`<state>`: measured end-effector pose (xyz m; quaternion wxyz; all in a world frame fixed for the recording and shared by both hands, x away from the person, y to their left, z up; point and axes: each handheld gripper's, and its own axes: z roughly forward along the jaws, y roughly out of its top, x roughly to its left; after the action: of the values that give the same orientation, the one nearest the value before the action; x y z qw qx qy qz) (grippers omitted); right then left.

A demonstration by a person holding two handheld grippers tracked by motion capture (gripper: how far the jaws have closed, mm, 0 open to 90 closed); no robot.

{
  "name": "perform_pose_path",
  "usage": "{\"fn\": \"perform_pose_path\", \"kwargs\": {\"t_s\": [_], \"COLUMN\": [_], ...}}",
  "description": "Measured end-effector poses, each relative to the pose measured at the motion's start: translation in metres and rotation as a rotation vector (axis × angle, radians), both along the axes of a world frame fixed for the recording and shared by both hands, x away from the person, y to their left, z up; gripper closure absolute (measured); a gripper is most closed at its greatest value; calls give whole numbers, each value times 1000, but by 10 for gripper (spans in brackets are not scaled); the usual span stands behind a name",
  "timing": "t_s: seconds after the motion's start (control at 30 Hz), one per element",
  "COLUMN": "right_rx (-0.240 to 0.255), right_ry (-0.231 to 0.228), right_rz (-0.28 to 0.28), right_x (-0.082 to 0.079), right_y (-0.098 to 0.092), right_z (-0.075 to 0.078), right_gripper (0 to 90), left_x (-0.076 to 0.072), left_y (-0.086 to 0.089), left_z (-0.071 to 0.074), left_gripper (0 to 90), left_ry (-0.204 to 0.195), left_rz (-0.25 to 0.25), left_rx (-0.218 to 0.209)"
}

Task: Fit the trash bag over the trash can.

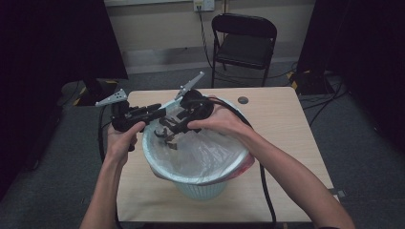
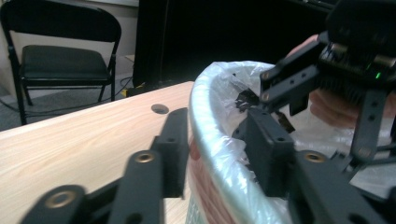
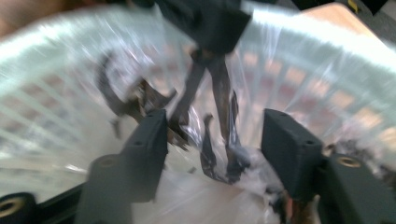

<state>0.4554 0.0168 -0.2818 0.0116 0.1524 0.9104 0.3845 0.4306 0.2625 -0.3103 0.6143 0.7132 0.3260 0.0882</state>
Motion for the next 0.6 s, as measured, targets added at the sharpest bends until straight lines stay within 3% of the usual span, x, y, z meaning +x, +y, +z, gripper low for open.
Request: {"fn": "perform_pose_path", "kwargs": {"t_s": [0.17,0.43,0.6], "right_rx": [-7,-116,-176], "right_ry": [8,-50,-41], "right_rz": [-23,-32,-3], "right_x": [-1,-4,-7], "right_y": [1,11,17], "right_z": [-13,-35,-43], "right_gripper": [356,357,336], "left_x": [-3,-6,-3], "left_y": [7,5,1], "left_z": [0,0,0], "left_gripper": [555,550,542], "left_ry": [0,1,8], "left_rz": [8,7,-5], "left_rx": [-12,-4,8]}}
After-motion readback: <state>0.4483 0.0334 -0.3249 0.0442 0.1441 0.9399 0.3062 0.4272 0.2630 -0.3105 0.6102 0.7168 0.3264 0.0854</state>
